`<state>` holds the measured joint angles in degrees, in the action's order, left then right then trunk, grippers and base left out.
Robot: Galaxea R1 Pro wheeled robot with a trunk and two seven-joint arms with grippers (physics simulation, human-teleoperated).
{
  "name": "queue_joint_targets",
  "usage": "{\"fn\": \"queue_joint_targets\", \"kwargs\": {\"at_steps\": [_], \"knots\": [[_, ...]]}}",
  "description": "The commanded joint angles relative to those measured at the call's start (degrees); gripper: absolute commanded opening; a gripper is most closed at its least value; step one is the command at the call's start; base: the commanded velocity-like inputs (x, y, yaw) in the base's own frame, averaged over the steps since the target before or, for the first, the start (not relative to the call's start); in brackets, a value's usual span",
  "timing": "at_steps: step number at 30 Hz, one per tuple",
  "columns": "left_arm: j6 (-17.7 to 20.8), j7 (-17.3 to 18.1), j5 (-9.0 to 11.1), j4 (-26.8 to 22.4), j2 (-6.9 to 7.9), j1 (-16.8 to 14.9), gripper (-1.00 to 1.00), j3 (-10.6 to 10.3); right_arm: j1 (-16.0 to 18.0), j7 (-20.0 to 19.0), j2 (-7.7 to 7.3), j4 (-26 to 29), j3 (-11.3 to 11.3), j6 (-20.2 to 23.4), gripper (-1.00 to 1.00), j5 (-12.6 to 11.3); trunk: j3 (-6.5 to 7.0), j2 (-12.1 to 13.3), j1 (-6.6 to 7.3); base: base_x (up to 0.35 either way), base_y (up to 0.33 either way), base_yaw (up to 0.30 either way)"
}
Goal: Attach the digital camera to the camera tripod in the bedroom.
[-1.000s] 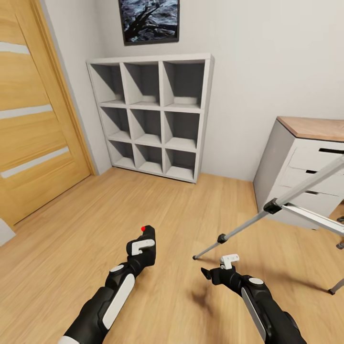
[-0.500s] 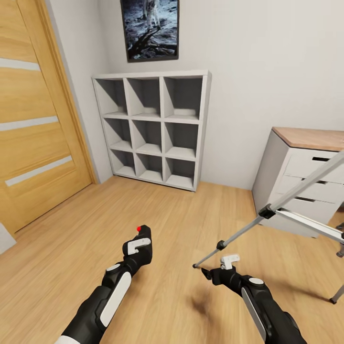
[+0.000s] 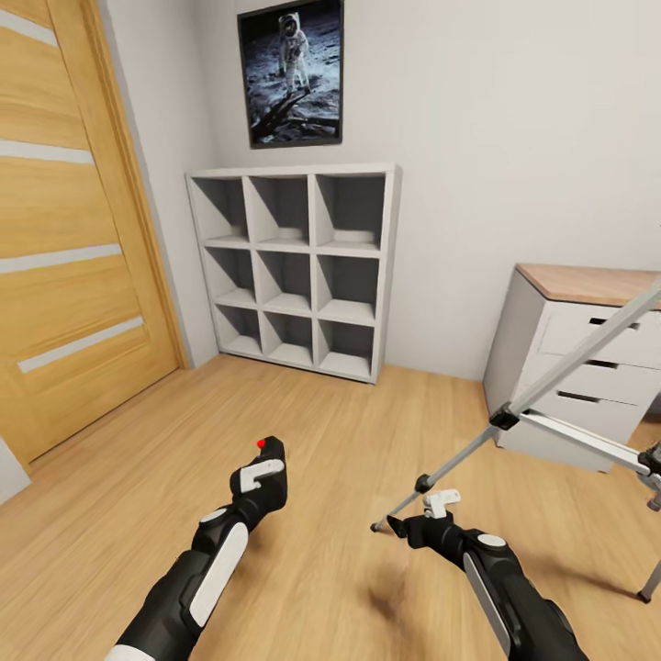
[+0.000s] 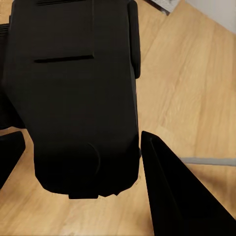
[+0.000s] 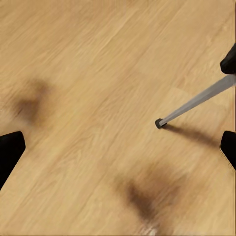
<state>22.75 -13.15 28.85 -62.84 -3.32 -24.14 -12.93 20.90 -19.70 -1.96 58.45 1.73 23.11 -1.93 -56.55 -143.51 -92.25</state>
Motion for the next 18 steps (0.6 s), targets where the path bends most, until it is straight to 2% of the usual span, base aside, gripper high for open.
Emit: {"fn": "queue_joint_targets", "kwargs": {"at_steps": [1,4,9,16,18], "knots": [[0.18,-0.48,0.51,0.76,-0.02,-0.03,-1.0,1.01,0.02,0.31,-0.02,0.05,0.06,0.31,1.0,-0.19,0.17,-0.01,0.04,0.0,0.0,0.0],[0.18,-0.45,0.53,2.76,-0.07,-0.03,-1.0,3.17,0.02,1.15,0.09,-0.13,0.04,0.19,1.0,-0.18,0.84,0.03,0.11,0.0,0.0,0.0],[0.16,-0.28,0.52,4.68,-0.1,-0.03,-1.0,4.86,0.02,3.2,0.29,-0.45,0.09,-0.08,1.0,-0.1,1.94,0.1,0.24,0.0,0.0,0.0],[0.12,-0.13,0.51,5.45,-0.14,-0.03,-1.0,5.39,0.02,7.97,0.52,-0.77,0.17,-1.09,1.0,-0.11,3.49,0.19,0.42,0.0,0.0,0.0],[0.17,-0.13,0.51,5.81,-0.12,-0.03,-1.0,5.5,0.02,9.63,0.61,-2.33,0.11,-2.22,1.0,-0.16,3.94,0.22,0.47,0.0,0.0,0.0]]}}
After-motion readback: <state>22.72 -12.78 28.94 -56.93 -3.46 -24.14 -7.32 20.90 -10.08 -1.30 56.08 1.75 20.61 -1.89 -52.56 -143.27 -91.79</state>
